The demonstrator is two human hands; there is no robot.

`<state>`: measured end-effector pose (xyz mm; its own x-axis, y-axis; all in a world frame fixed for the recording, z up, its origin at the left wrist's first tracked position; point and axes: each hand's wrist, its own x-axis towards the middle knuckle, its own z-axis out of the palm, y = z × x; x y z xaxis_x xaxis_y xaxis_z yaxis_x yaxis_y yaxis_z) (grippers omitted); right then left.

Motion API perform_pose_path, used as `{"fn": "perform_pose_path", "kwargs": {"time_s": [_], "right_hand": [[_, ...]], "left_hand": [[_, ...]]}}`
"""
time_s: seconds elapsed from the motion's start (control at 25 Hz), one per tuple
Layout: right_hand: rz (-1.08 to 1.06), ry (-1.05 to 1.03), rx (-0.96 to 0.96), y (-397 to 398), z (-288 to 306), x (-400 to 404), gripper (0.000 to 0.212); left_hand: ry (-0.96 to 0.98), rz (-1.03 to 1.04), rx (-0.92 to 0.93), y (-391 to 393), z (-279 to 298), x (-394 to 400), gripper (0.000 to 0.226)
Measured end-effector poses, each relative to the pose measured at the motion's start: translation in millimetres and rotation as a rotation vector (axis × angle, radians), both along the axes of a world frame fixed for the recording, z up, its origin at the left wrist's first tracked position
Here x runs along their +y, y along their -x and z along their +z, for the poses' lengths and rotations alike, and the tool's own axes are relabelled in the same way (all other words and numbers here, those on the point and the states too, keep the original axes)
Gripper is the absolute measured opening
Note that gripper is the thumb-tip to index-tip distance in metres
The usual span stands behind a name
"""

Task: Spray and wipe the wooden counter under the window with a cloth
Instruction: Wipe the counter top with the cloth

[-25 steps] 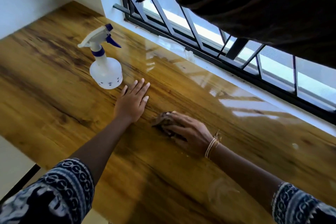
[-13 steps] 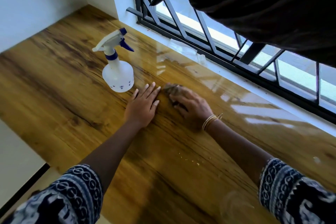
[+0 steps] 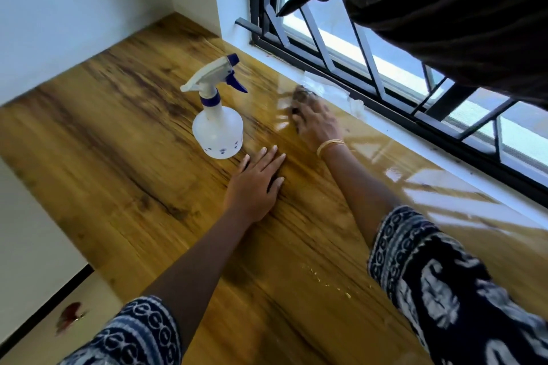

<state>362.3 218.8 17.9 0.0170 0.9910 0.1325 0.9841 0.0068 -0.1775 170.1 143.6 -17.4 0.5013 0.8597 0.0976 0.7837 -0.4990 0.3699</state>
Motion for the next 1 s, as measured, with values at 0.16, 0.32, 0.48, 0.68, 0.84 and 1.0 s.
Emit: {"fn": "perform_pose_path", "kwargs": {"time_s": [0.16, 0.32, 0.48, 0.68, 0.84, 1.0], "right_hand": [[0.388, 0.088, 0.028, 46.5, -0.9, 1.5, 0.042], [0.572, 0.068, 0.205, 38.6, -1.7, -84.5, 0.042], [0.364, -0.014, 0.438, 8.8, 3.6, -109.2, 0.036], [-0.162, -0.031, 0.418, -71.5, 13.1, -75.8, 0.029], [0.075, 0.002, 0.136, -23.1, -0.5, -117.8, 0.041], [0.448, 0.066, 0.261, 42.9, -6.6, -194.7, 0.044]], "left_hand": [[0.15, -0.059, -0.253, 33.5, 4.2, -6.1, 0.043], [0.115, -0.094, -0.274, 93.8, -2.2, -22.3, 0.04], [0.087, -0.09, -0.303, 93.0, -2.7, -24.6, 0.038], [0.046, -0.066, -0.336, 93.8, -5.0, -24.1, 0.036], [0.043, -0.07, -0.318, 92.8, -5.1, -24.0, 0.036], [0.015, -0.083, -0.282, 93.4, -0.8, -26.1, 0.037]]}}
